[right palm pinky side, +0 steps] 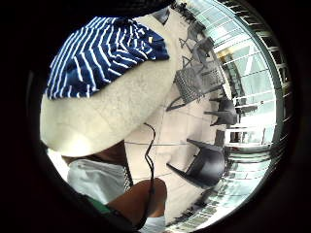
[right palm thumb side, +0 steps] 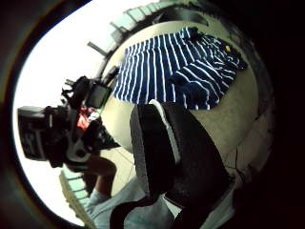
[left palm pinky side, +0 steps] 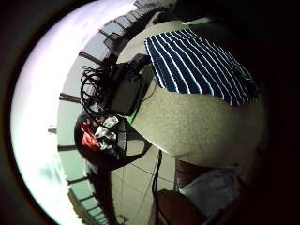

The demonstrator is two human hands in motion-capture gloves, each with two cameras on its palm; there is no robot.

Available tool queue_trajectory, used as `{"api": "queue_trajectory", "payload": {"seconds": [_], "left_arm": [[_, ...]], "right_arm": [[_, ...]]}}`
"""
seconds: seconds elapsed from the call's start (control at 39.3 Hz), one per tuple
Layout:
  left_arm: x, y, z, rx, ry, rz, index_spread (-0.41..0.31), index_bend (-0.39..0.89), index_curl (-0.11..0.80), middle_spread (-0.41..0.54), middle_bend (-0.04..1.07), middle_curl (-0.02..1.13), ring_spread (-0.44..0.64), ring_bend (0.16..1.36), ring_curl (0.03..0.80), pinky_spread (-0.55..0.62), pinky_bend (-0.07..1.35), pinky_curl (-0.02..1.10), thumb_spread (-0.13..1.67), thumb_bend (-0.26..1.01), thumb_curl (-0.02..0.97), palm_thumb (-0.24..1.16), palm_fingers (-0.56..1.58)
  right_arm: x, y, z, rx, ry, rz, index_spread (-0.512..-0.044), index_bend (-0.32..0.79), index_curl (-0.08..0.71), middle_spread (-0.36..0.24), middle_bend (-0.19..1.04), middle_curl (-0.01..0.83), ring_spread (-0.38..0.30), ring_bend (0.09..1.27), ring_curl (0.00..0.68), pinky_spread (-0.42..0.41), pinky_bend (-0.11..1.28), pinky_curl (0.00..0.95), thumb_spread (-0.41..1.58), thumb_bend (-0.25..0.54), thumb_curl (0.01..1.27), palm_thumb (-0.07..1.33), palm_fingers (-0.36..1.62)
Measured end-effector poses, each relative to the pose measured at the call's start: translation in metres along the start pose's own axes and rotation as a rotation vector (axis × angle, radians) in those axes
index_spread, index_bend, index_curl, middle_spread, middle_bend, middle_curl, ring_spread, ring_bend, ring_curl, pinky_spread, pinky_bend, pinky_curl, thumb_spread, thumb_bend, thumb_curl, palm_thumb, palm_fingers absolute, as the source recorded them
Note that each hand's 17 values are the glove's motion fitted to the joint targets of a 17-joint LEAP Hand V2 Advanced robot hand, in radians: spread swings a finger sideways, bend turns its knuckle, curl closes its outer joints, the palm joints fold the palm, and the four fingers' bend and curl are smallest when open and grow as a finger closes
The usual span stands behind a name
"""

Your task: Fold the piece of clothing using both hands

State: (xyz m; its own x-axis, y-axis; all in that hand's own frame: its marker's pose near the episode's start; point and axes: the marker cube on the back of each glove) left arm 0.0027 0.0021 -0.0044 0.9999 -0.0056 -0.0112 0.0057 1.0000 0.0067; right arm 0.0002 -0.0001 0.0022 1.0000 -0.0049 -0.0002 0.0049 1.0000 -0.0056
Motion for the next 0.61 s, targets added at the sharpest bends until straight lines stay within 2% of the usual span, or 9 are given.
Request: {"api": "queue_trajectory", "payload": {"seconds": [0.03, 0.1, 0.23, 0.36, 0.61], "left_arm": [[0.0003, 0.0002, -0.0006, 0.001, 0.001, -0.001, -0.049, 0.15, 0.043, 0.002, 0.21, 0.05, 0.12, 0.43, 0.079, 0.19, 0.35, 0.05, 0.45, 0.13, 0.043, 0.2, 0.47], [0.0012, 0.0013, -0.0021, -0.001, 0.005, -0.002, -0.066, 0.14, 0.076, 0.003, 0.2, 0.11, 0.17, 0.47, 0.137, 0.27, 0.38, 0.09, 0.67, 0.14, 0.067, 0.22, 0.44], [0.001, 0.0024, -0.0025, -0.01, 0.005, -0.002, -0.082, 0.14, 0.118, 0.003, 0.19, 0.17, 0.21, 0.5, 0.182, 0.36, 0.41, 0.13, 0.91, 0.13, 0.103, 0.23, 0.41], [0.0011, 0.001, 0.0004, -0.011, 0.005, 0.0, -0.091, 0.14, 0.149, 0.004, 0.19, 0.2, 0.24, 0.51, 0.204, 0.41, 0.43, 0.15, 1.05, 0.11, 0.133, 0.24, 0.38], [0.0033, 0.0059, -0.0056, -0.013, 0.009, 0.009, -0.097, 0.14, 0.197, 0.004, 0.19, 0.25, 0.26, 0.53, 0.23, 0.46, 0.45, 0.17, 1.18, 0.07, 0.18, 0.25, 0.36]], "right_arm": [[0.0, 0.0, 0.0002, -0.001, 0.0, -0.001, -0.199, 0.2, 0.052, -0.017, 0.21, 0.049, 0.061, 0.2, 0.021, 0.128, 0.36, 0.078, 0.44, 0.139, 0.04, 0.22, 0.22], [0.0, 0.0, 0.0009, -0.002, 0.0, -0.002, -0.269, 0.19, 0.097, -0.023, 0.2, 0.081, 0.085, 0.2, 0.049, 0.174, 0.38, 0.123, 0.65, 0.148, 0.05, 0.24, 0.21], [0.0, -0.0002, 0.0012, -0.002, 0.001, -0.002, -0.336, 0.18, 0.147, -0.029, 0.2, 0.126, 0.113, 0.2, 0.078, 0.221, 0.38, 0.169, 0.9, 0.142, 0.08, 0.26, 0.19], [-0.0001, -0.0008, 0.0029, -0.005, -0.001, -0.006, -0.371, 0.17, 0.179, -0.032, 0.2, 0.162, 0.129, 0.2, 0.099, 0.246, 0.39, 0.198, 1.04, 0.125, 0.1, 0.27, 0.17], [0.0074, -0.0012, 0.0042, -0.007, 0.01, 0.011, -0.392, 0.16, 0.224, -0.035, 0.19, 0.211, 0.145, 0.21, 0.135, 0.266, 0.39, 0.241, 1.18, 0.088, 0.13, 0.28, 0.15]]}}
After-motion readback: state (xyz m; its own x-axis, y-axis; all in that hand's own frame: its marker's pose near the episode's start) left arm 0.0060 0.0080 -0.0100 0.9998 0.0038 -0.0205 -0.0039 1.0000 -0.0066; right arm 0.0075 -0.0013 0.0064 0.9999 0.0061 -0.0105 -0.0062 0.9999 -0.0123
